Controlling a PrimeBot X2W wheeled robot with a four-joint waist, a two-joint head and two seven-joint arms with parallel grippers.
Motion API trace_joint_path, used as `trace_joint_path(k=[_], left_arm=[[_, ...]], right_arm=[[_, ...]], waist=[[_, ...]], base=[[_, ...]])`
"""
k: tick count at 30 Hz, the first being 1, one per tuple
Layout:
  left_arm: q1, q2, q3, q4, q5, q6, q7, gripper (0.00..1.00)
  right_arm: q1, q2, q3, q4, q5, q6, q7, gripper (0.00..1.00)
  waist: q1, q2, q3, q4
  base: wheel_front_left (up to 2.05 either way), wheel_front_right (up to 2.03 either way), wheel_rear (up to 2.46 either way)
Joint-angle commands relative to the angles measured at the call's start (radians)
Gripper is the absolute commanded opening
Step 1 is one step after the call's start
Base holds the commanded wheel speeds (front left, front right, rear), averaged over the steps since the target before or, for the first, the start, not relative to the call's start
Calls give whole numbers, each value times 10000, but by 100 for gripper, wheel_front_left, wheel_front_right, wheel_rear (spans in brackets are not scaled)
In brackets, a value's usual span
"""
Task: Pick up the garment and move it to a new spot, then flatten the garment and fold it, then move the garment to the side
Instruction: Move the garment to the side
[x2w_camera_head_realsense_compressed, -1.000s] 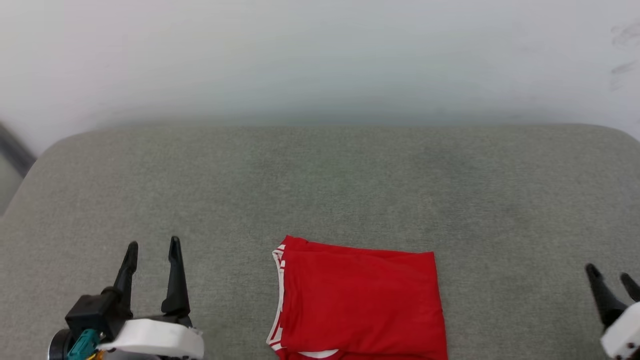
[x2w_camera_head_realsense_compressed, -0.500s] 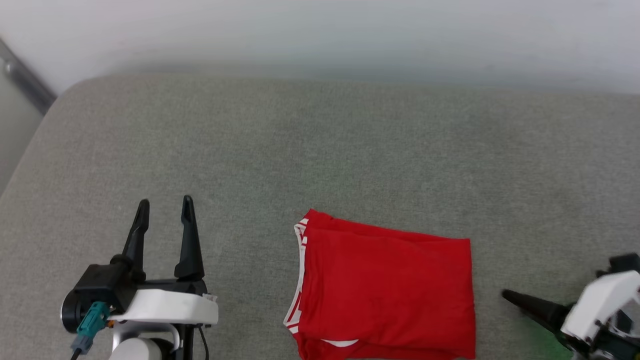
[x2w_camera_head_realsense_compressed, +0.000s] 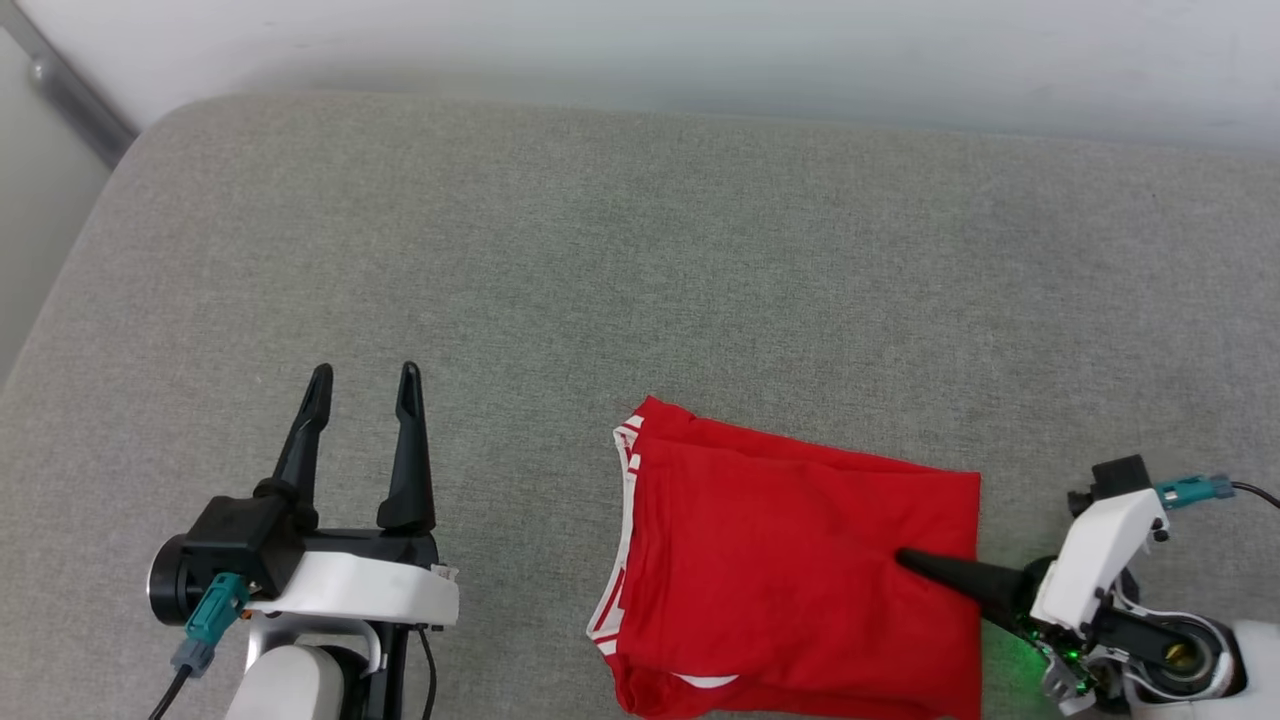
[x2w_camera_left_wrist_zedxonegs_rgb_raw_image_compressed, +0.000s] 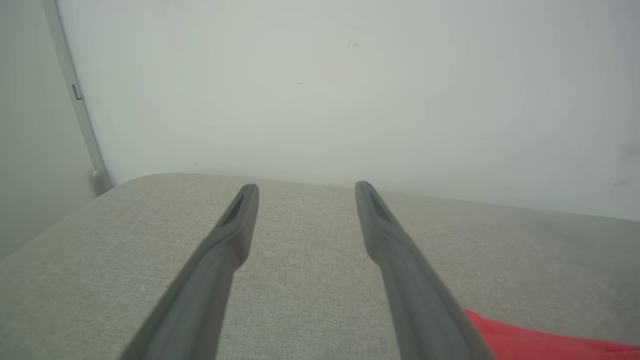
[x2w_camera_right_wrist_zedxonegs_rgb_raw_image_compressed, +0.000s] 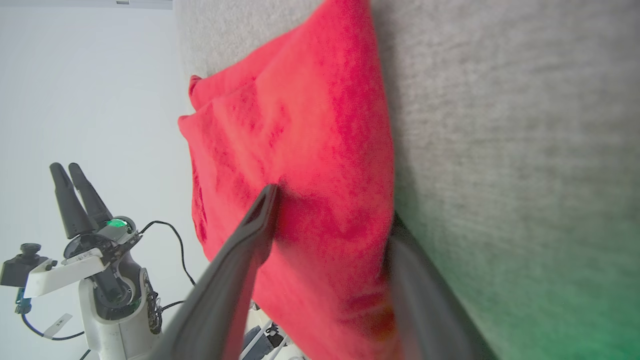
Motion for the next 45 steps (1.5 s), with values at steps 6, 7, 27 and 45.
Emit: trace_joint_path(k=[6,7,27,45], left_arm=[[180,-93,198,163,215,-154,-21,100],[238,-84,244,180,243,-208,-23,100],[-237,97,239,69,480,-669,9,100],[-2813,758,-438,-1237,1202,-1043,958,100]], right_arm=[[3,-289,845,-331,-619,-16,-590,0],[-21,-724,1269,-621,-1106,-16,-863,0],[-2154,-3561,2977,-376,-4756,-18,-3076,0],[-5429,-4855,519,2577,-6110,-19,-6302,0]], waist=[[-1,0,-445,-275],[-1,0,-608,-459],[-1,0,227,-4500],[-1,0,3956,-4495]], base=[[0,0,0],[0,0,0],[0,0,0],[0,0,0]])
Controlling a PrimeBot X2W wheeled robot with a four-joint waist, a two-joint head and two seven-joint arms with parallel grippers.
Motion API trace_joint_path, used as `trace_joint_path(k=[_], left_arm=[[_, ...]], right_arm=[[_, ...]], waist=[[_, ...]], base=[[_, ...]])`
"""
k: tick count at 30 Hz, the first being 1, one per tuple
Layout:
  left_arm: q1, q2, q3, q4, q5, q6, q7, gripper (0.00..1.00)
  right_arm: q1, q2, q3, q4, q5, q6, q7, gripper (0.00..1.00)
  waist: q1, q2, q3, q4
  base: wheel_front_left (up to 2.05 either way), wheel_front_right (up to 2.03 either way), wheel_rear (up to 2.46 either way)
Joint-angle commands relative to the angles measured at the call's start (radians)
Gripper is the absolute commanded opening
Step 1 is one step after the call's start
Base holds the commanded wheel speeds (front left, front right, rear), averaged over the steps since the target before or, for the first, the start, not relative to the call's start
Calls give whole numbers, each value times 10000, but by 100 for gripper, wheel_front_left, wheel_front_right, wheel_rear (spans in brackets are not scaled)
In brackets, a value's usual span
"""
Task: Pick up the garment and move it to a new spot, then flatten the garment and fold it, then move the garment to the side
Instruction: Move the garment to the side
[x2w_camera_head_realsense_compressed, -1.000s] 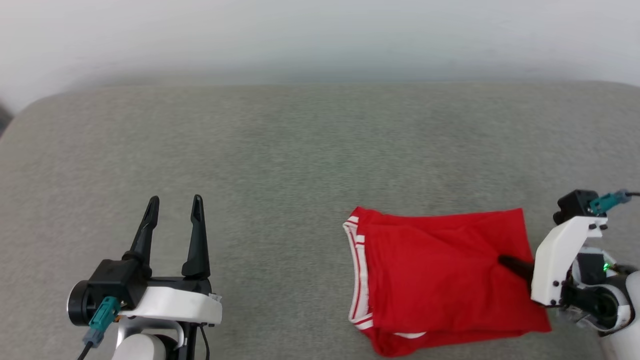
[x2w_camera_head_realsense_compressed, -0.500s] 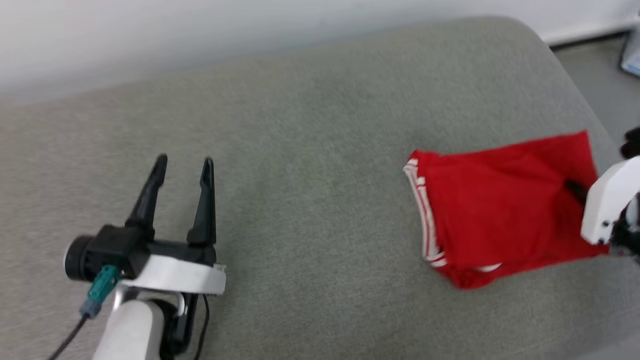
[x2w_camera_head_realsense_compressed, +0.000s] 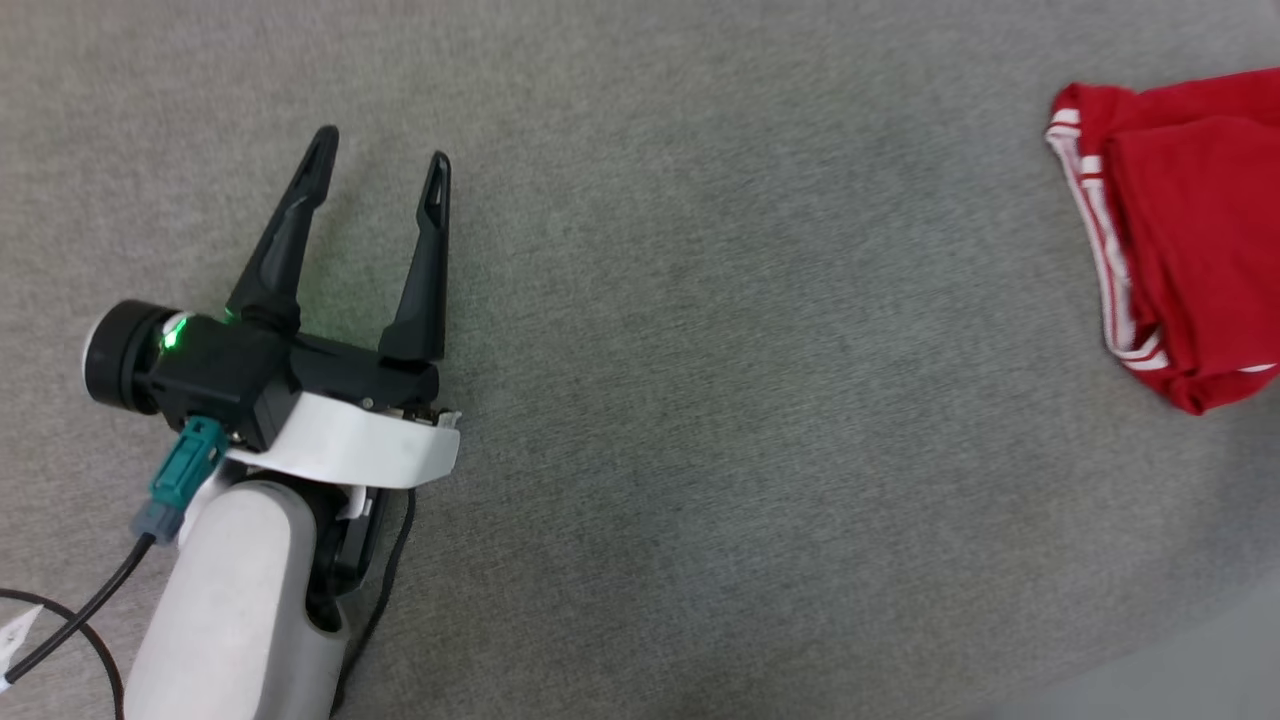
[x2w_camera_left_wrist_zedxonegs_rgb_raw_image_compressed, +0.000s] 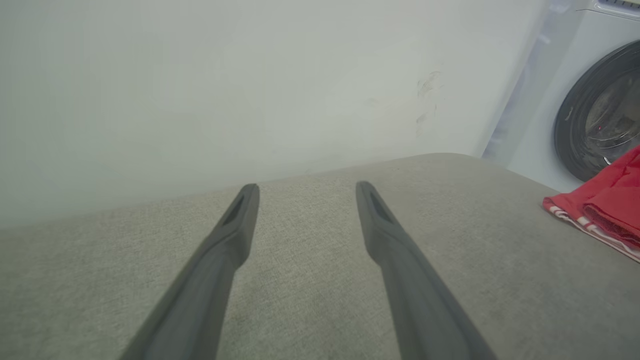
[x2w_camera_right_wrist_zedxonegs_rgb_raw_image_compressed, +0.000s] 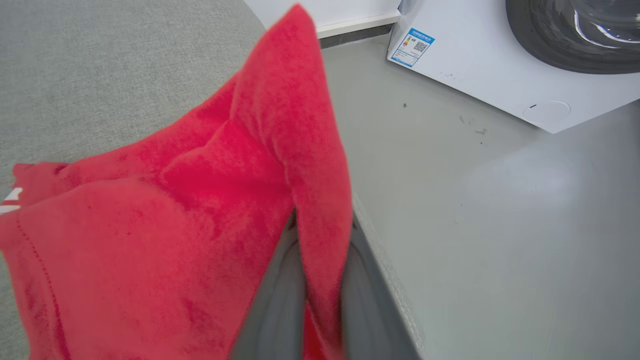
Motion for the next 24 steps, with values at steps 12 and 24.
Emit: trace_joint_path(k=[12,24], left_arm=[[-312,177,-92,-46,-2,15,147,100],[1044,-269,30,1176,-680,226,-474,100]], right_arm=[[-693,669,-899,1618,-1127,-12,-2042,100],[753,1254,122,635,-1843,-12,-3902,100]], waist=[[-1,0,574,173],[-1,0,-2066,173]], base=[[0,0,0],[0,0,0]])
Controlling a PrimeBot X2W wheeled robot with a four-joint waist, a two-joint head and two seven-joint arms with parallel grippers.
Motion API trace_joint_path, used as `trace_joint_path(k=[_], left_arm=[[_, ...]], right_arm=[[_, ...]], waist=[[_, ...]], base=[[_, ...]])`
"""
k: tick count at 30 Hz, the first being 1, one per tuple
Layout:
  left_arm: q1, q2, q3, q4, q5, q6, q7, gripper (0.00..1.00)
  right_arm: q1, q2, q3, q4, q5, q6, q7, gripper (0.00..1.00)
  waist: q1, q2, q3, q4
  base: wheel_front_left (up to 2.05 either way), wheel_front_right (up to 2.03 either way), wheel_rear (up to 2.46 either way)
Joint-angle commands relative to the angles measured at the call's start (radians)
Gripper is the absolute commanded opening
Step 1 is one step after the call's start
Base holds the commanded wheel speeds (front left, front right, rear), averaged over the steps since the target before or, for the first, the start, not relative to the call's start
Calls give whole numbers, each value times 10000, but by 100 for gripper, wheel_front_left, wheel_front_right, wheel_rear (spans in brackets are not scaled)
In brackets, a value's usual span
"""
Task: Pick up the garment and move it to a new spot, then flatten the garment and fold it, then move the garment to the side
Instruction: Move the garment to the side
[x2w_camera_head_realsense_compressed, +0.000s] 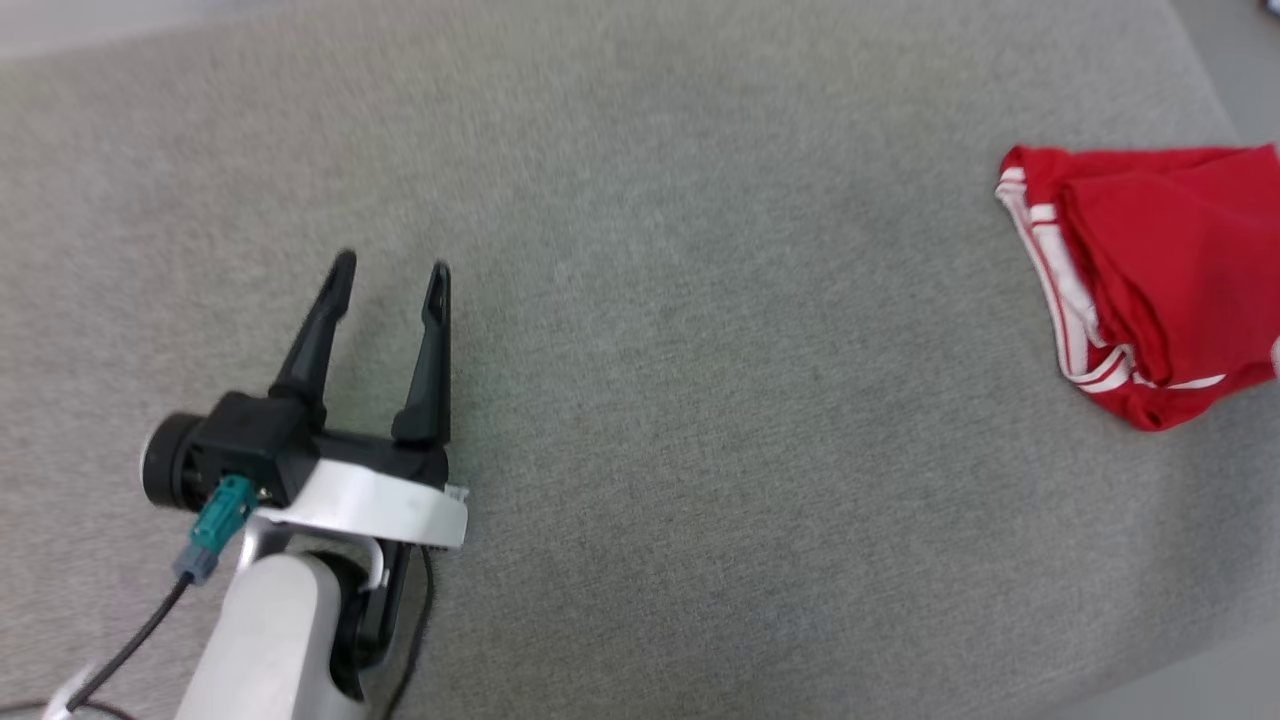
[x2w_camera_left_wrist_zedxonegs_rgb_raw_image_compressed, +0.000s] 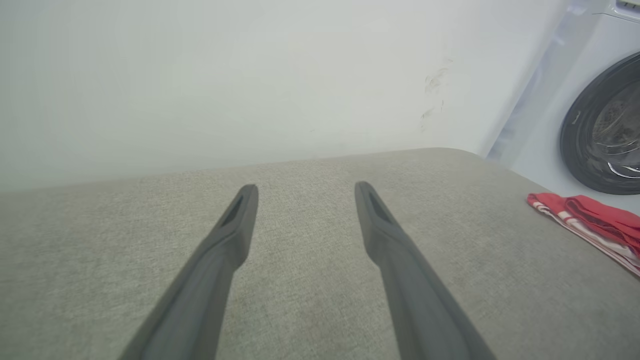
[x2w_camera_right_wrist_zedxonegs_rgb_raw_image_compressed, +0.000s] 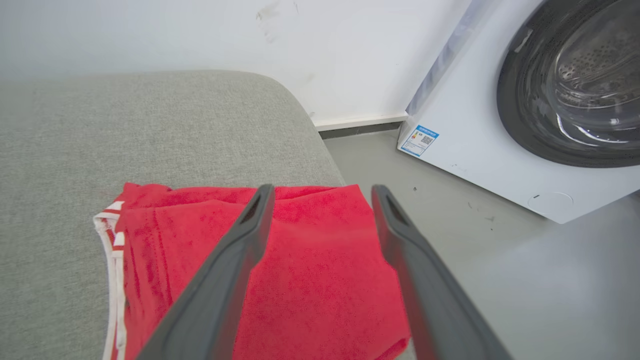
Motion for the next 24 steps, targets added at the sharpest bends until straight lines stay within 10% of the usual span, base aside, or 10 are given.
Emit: trace_joint_path(k=[1,24], left_arm=[[170,-24,33,22,-35,53,-39,100],[2401,-238,887,1093,-596,697,-460,100]], right_arm=[[240,60,80,-149,28,-10,-78,100],[5221,2259,1248,-4557,-215,-10,-631,100]], waist=[[0,0,-845,99],[0,0,-3735,2566]], base=[[0,0,0],[0,0,0]])
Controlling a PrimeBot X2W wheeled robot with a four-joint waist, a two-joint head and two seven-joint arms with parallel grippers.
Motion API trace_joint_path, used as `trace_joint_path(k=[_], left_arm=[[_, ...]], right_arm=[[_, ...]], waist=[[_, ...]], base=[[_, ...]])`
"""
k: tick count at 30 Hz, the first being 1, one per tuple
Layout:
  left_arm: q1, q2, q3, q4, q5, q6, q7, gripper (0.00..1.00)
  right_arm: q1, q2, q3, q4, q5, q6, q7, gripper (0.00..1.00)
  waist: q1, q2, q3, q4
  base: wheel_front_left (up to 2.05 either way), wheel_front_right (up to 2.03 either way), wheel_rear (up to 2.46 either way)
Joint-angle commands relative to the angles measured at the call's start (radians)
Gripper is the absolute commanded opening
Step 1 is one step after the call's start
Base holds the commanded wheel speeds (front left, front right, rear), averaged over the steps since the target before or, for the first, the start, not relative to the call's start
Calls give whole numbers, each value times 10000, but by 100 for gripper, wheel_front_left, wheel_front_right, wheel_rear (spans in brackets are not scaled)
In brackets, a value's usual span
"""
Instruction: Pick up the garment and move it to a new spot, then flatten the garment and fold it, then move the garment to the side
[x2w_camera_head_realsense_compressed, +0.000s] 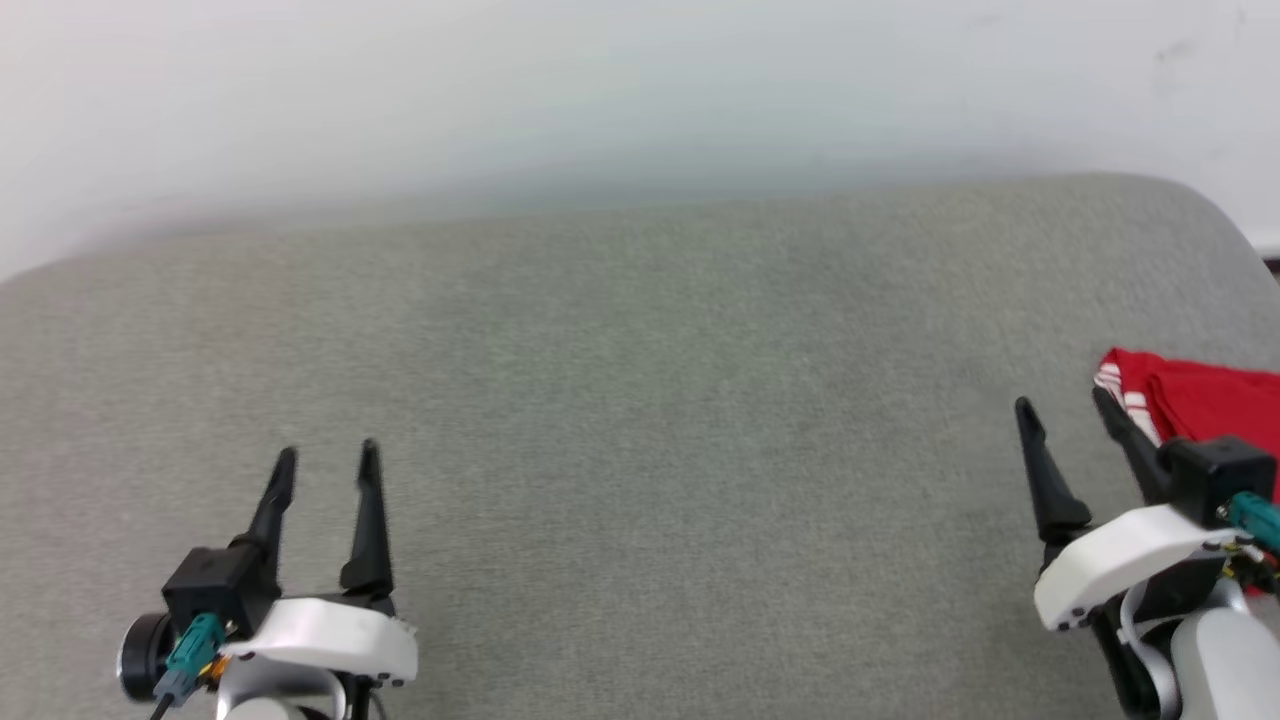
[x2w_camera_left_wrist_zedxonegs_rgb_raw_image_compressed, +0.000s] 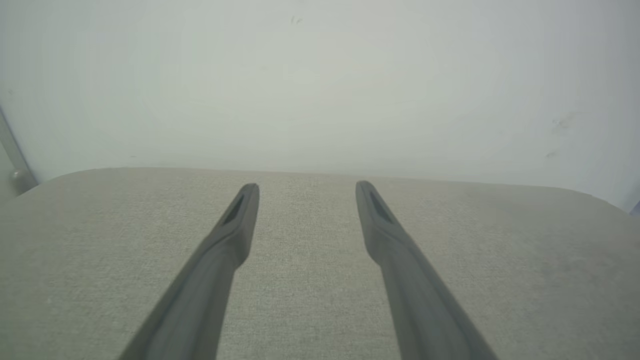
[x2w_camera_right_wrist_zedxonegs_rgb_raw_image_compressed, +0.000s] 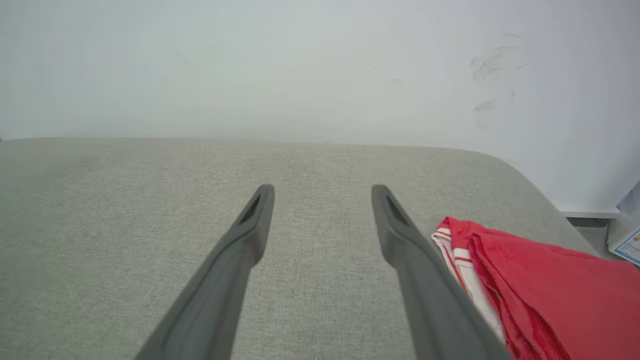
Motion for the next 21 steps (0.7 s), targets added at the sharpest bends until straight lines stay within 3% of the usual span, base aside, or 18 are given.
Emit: trace_joint_path(k=[1,7,21], left_arm=[[289,101,108,31,42,48,-44,100],[889,299,283,-44,79,90,-61,100],[1480,303,84,3,95,58,-74,100]], right_arm=[[470,207,14,-448,-114,-10,40,100],[1440,795,-182,-1784,-439,-8,302,100],[3085,1266,-373,-3652,-787,-8,882,100]], waist=[[2,0,-494,484],[2,0,-878,598],[2,0,-1247,529]], base=[[0,0,0],[0,0,0],[0,0,0]])
